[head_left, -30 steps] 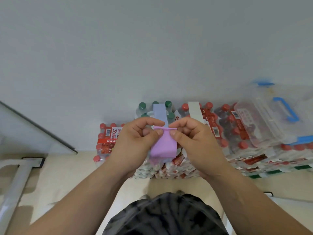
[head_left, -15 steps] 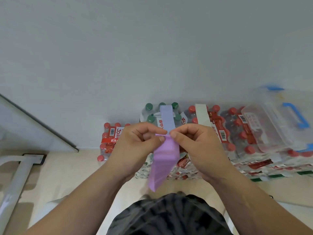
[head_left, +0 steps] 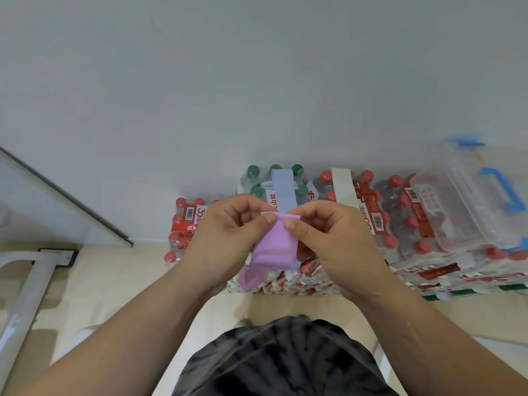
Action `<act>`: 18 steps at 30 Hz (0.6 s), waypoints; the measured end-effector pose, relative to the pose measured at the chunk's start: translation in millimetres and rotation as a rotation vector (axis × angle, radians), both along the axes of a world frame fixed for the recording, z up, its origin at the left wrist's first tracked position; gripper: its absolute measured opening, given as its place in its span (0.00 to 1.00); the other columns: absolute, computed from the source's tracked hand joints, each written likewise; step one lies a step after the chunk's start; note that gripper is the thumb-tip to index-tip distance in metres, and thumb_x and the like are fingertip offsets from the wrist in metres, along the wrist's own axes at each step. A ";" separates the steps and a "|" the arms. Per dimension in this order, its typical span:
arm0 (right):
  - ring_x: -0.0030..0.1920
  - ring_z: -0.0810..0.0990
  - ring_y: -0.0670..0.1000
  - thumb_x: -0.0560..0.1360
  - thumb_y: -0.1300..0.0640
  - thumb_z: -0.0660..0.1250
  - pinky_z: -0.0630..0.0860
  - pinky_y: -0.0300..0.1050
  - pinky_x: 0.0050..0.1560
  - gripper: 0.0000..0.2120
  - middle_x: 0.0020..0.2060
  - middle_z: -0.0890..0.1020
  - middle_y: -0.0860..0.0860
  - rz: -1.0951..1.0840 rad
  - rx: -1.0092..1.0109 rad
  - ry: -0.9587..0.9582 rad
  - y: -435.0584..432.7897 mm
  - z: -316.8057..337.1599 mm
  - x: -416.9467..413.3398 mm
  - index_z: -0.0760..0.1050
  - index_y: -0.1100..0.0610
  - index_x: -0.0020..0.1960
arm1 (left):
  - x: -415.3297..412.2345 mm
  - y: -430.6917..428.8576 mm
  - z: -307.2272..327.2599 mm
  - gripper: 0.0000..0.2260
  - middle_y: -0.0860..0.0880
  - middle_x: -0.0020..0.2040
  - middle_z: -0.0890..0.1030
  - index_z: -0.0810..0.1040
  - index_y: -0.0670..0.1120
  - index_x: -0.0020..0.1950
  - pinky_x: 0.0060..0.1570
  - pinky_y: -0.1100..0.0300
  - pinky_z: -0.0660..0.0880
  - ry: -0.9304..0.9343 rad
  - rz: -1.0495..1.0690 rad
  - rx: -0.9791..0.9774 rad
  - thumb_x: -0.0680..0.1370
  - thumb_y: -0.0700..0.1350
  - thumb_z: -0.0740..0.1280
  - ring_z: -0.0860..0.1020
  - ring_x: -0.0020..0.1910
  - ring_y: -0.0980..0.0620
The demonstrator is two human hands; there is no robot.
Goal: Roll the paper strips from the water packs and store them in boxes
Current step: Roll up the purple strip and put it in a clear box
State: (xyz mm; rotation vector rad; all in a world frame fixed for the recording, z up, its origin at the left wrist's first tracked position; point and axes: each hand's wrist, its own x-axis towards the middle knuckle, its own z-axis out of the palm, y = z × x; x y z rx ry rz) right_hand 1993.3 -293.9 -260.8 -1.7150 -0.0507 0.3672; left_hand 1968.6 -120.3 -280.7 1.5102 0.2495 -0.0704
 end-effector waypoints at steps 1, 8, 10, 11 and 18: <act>0.34 0.84 0.54 0.77 0.62 0.71 0.83 0.47 0.35 0.04 0.37 0.86 0.55 -0.006 0.004 -0.008 0.3 0.8 -0.2 0.84 0.55 0.48 | 0.1 0.9 0.4 0.05 0.48 0.34 0.81 0.84 0.46 0.43 0.33 0.59 0.73 -0.009 -0.003 0.005 0.78 0.39 0.71 0.78 0.33 0.53; 0.35 0.83 0.47 0.77 0.66 0.71 0.81 0.41 0.37 0.09 0.32 0.84 0.49 -0.026 0.023 -0.123 2.7 2.2 1.5 0.82 0.53 0.47 | -0.6 -2.2 5.7 0.03 0.32 0.39 0.82 0.83 0.41 0.49 0.33 0.61 0.76 -0.041 0.027 -0.057 0.77 0.36 0.70 0.79 0.34 0.50; 0.35 0.82 0.45 0.77 0.67 0.70 0.80 0.40 0.37 0.09 0.33 0.84 0.47 -0.020 0.017 -0.131 3.0 2.3 2.6 0.82 0.54 0.46 | 0.5 -4.1 4.8 0.03 0.30 0.40 0.81 0.83 0.42 0.48 0.35 0.57 0.76 -0.058 0.042 -0.059 0.77 0.35 0.70 0.78 0.35 0.46; 0.36 0.82 0.45 0.77 0.68 0.70 0.80 0.41 0.37 0.10 0.34 0.84 0.47 -0.019 0.015 -0.122 2.7 1.9 3.0 0.82 0.54 0.46 | 1.0 -4.5 4.6 0.04 0.30 0.40 0.81 0.83 0.42 0.47 0.36 0.57 0.76 -0.067 0.046 -0.060 0.77 0.35 0.70 0.78 0.35 0.46; 0.39 0.83 0.48 0.77 0.67 0.70 0.81 0.43 0.39 0.11 0.38 0.86 0.50 -0.019 0.023 -0.074 0.8 1.4 3.2 0.84 0.52 0.43 | 2.9 -4.9 6.8 0.08 0.31 0.35 0.77 0.83 0.45 0.42 0.31 0.60 0.74 -0.034 0.035 -0.072 0.77 0.33 0.70 0.76 0.33 0.48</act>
